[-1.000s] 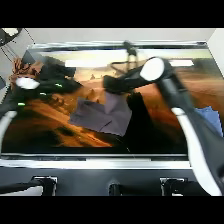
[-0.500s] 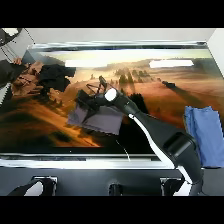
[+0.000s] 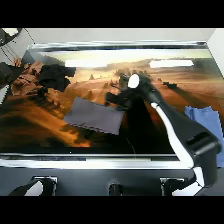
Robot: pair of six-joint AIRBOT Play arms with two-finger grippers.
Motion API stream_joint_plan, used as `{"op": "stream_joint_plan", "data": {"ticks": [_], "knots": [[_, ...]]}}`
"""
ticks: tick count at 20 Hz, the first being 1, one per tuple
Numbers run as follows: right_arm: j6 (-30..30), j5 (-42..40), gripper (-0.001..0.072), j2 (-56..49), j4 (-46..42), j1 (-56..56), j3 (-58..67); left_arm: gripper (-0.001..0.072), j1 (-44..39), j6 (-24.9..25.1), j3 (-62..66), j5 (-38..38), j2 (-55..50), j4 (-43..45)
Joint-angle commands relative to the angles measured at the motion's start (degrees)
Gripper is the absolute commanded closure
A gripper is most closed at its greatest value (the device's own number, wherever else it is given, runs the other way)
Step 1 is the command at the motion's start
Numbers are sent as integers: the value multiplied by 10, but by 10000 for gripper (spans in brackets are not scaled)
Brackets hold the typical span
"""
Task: Fold the shirts.
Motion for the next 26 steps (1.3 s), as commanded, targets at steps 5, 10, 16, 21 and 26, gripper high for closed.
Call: {"op": "stream_joint_plan", "data": {"ticks": [5,10,16,21,26], "knots": [[17,-61,47,25,46,-48,-177,679,0,7,0,-11,1,1],[-28,-122,289,-20,182,-48,-189,679,0,8,0,-12,1,1],[-163,-78,665,41,248,-101,-152,679,0,21,0,-12,-1,1],[-95,-22,665,177,102,-266,-97,679,0,20,0,-12,-1,1],[-83,23,665,273,49,-462,-97,679,0,20,0,-12,-1,1]]}}
